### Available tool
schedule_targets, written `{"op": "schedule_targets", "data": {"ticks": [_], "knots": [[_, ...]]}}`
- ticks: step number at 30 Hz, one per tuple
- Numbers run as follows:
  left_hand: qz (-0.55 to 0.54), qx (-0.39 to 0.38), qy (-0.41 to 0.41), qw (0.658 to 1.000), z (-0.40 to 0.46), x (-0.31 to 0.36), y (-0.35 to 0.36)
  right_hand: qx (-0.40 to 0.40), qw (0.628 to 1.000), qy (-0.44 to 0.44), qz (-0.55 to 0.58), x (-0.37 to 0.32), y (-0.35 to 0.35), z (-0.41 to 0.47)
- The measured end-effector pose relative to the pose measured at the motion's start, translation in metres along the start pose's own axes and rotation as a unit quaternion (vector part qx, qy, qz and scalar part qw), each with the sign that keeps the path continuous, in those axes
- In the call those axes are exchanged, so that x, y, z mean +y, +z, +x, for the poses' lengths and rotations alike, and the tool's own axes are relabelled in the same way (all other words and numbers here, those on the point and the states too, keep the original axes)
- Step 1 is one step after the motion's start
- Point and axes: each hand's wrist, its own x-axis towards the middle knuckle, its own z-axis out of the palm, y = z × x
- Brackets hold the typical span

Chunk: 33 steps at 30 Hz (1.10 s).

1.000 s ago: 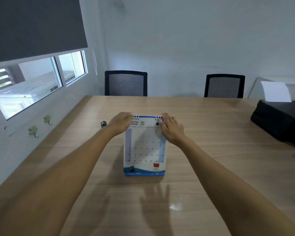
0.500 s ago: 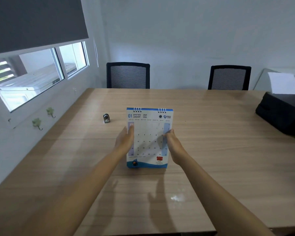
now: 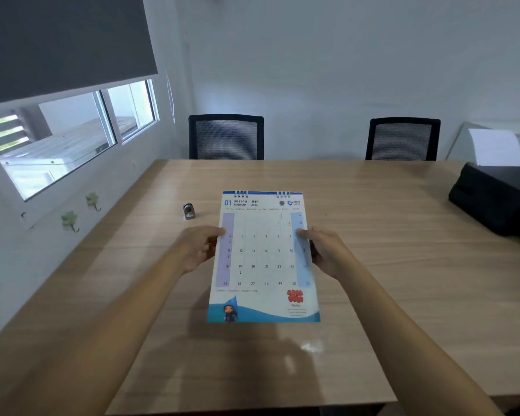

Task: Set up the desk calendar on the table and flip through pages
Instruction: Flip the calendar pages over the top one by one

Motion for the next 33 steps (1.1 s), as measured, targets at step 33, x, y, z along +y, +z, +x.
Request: {"op": "schedule_targets", "data": {"ticks": [33], "knots": [[0.212,0.13,0.146,0.958,0.029,-0.032,0.049,0.033,0.991,-0.051,-0.121,0.025,0.03,0.03]]}}
